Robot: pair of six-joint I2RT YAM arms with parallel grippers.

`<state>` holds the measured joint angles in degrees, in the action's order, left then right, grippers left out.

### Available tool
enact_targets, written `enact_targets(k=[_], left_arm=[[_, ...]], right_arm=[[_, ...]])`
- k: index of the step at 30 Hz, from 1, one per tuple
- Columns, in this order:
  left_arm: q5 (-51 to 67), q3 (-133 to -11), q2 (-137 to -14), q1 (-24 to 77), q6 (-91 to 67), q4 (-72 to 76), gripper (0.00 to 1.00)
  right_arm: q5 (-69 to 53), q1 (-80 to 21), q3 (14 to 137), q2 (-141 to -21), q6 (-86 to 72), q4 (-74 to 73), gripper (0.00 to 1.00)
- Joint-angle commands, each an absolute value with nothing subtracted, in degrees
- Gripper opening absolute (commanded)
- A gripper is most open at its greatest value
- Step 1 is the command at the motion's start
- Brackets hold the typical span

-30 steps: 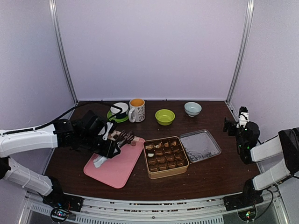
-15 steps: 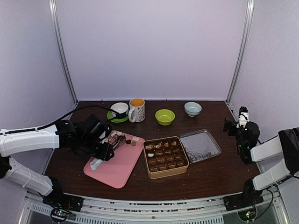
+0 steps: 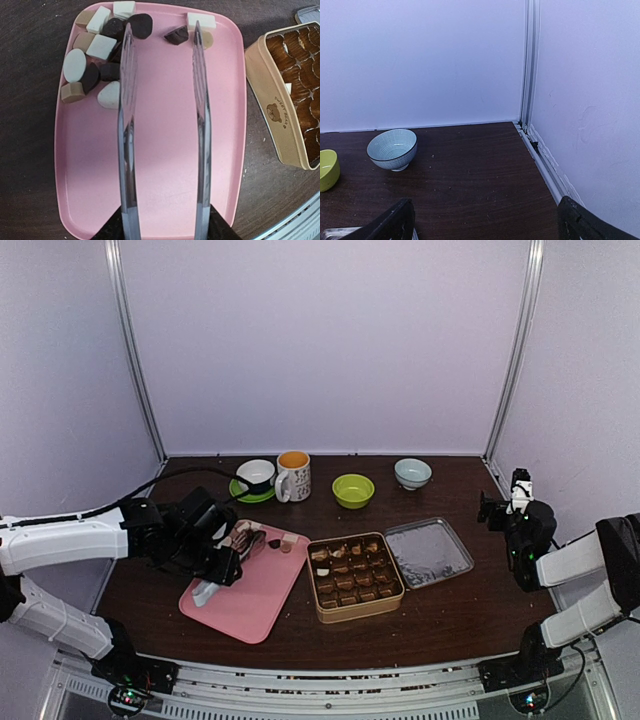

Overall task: Pack the chocolate
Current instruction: Pick up the fake chocolate from the plate.

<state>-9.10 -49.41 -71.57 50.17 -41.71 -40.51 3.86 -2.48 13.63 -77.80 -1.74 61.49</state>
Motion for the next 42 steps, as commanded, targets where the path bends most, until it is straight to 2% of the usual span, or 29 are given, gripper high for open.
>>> enact_targets(k=[1, 17, 29, 42], left_arm=[[-9.73, -48.95, -70.73, 49.66, -42.11, -38.32, 0.48], [-12.3, -48.4, -68.92, 49.38, -44.48, -44.22, 0.5], [-13.66, -47.15, -65.94, 43.73, -40.97, -48.3, 0.52], [-9.47, -46.58, -68.31, 38.86, -38.66, -44.83, 0.52]], right_arm=[[3.75, -2.13, 14.11, -77.87, -1.85, 62.69, 1.0], [3.78, -2.11, 14.2, -77.87, -1.85, 62.67, 1.0], [3.79, -2.11, 14.15, -77.87, -1.88, 62.67, 1.0], [3.81, -2.11, 14.18, -77.87, -1.86, 62.71, 1.0]])
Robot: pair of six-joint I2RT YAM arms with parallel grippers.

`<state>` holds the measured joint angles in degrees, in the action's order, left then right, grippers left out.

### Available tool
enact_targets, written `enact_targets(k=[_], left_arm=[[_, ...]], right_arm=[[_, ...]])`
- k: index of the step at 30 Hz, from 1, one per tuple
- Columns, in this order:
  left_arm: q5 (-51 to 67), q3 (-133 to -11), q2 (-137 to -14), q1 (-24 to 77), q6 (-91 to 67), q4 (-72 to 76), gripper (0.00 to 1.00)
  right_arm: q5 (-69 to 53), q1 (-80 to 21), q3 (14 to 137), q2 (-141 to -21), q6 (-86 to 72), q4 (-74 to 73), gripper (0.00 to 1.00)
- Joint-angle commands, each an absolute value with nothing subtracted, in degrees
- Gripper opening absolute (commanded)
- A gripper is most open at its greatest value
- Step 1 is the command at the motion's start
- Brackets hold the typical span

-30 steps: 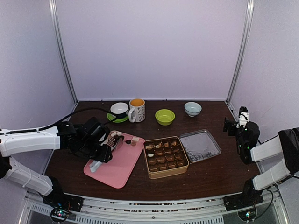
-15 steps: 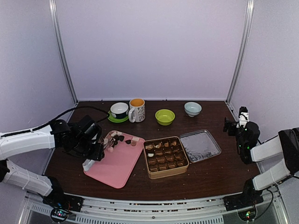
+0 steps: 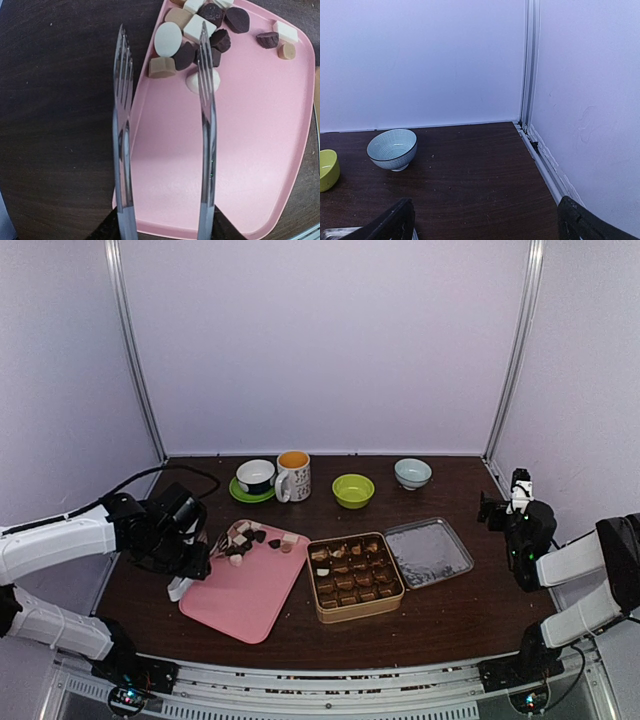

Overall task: Pack the chocolate
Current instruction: Pick up the fake chocolate from the plate.

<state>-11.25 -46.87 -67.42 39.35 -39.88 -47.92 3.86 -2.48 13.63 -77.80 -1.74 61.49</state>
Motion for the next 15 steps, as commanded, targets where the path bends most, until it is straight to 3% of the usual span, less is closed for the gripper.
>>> enact_targets(k=[1, 15], left_arm=[[-9.34, -46.32, -68.56, 38.86, -38.65, -44.53, 0.52], [-8.3, -45.12, -70.66, 38.69, -38.49, -44.54, 0.51]], right_arm=[[3.78, -2.15, 14.14, -77.87, -1.88, 62.67, 1.0], [3.74, -2.11, 14.17, -77.92, -1.85, 62.67, 1.0]])
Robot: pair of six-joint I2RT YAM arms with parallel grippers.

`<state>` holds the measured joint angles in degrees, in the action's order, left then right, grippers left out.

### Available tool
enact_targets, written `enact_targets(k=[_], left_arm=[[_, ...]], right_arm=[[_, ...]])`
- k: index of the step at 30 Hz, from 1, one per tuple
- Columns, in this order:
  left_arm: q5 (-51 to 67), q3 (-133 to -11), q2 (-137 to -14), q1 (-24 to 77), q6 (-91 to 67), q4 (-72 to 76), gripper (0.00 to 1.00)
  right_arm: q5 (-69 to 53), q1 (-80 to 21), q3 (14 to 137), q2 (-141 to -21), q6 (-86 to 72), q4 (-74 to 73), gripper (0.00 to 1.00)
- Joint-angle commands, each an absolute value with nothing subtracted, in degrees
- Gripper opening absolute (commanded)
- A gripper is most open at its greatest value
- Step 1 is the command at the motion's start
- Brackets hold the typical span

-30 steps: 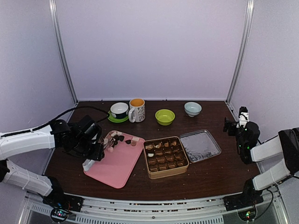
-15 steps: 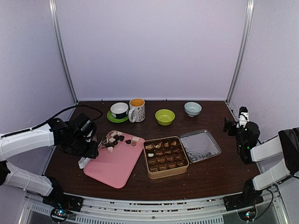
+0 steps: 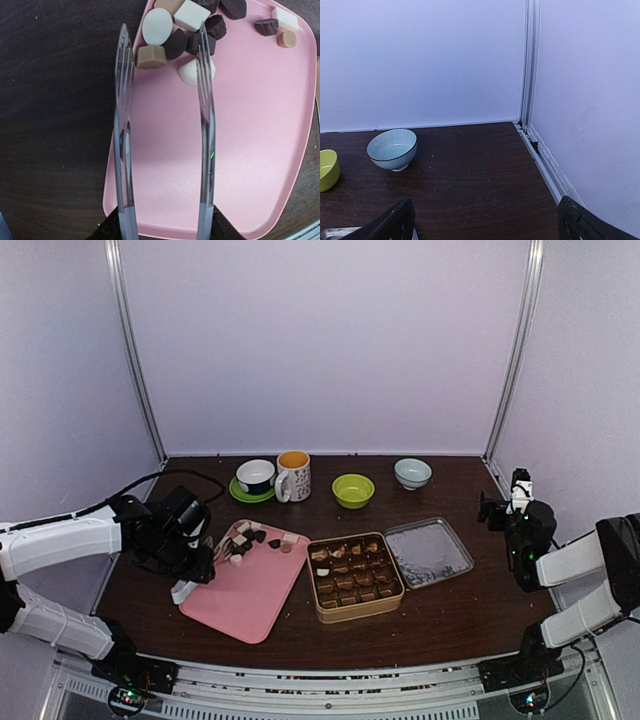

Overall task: Pack the chocolate
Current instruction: Pick up the fake chocolate from the plate.

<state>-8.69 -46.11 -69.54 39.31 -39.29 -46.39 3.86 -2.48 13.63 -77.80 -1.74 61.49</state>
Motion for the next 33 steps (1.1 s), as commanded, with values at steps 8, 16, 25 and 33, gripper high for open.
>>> enact_targets(k=[8, 16, 25, 33], left_arm=[[-10.28, -45.18, -71.07, 38.06, -38.59, -45.36, 0.52], [-10.83, -46.11, -71.19, 35.5, -37.53, -43.77, 0.49], [-8.2, -46.47, -71.65, 35.03, -36.86, -42.3, 0.45], [-7.38, -46.94, -72.29, 34.99, -36.07, -42.41, 0.38]], right_arm=[[3.79, -2.12, 14.15, -77.88, -1.85, 62.67, 1.0], [3.8, -2.11, 14.14, -77.92, -1.89, 62.66, 1.0], [3.78, -2.11, 14.23, -77.87, -1.88, 62.66, 1.0], [3.84, -2.11, 14.12, -77.87, -1.89, 62.67, 1.0]])
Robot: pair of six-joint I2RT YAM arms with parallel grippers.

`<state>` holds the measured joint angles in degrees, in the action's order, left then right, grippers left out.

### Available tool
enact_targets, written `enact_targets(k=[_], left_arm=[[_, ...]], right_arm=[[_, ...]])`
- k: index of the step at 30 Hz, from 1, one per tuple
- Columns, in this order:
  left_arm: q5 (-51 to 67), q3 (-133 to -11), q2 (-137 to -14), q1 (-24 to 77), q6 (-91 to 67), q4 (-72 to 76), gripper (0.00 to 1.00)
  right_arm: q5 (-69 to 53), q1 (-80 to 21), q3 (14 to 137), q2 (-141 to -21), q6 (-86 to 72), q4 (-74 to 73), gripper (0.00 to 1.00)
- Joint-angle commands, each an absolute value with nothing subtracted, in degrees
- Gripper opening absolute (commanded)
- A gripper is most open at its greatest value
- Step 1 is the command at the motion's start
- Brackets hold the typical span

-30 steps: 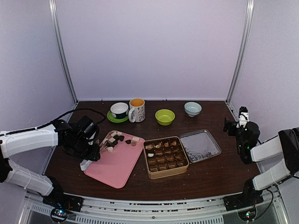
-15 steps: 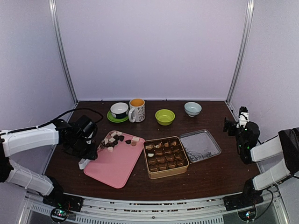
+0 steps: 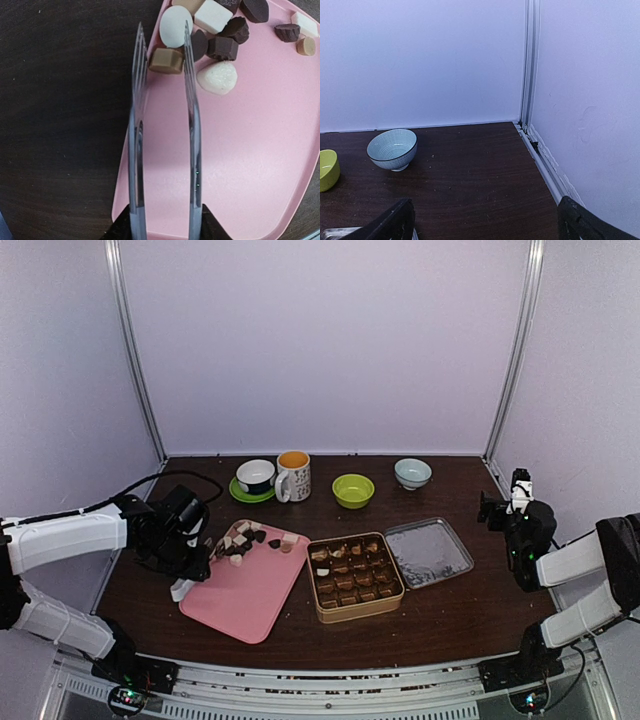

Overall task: Pack the chocolate
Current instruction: Pick up the fake chocolate from the plate.

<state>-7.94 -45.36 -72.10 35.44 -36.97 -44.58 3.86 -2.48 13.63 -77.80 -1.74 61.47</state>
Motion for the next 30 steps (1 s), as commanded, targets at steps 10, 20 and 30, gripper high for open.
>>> enact_targets(k=[10, 20, 30], left_arm=[[-6.24, -46.94, -72.37, 35.02, -35.74, -42.73, 0.34], [-1.64, -45.82, -72.99, 35.13, -35.83, -43.95, 0.4], [-4.96, -47.0, -75.51, 35.07, -35.78, -44.62, 0.4]], right_arm=[[3.78, -2.16, 14.17, -77.87, -1.85, 62.67, 1.0], [3.78, -2.11, 14.22, -77.87, -1.87, 62.67, 1.0], [3.85, -2.11, 14.13, -77.87, -1.87, 62.71, 1.0]])
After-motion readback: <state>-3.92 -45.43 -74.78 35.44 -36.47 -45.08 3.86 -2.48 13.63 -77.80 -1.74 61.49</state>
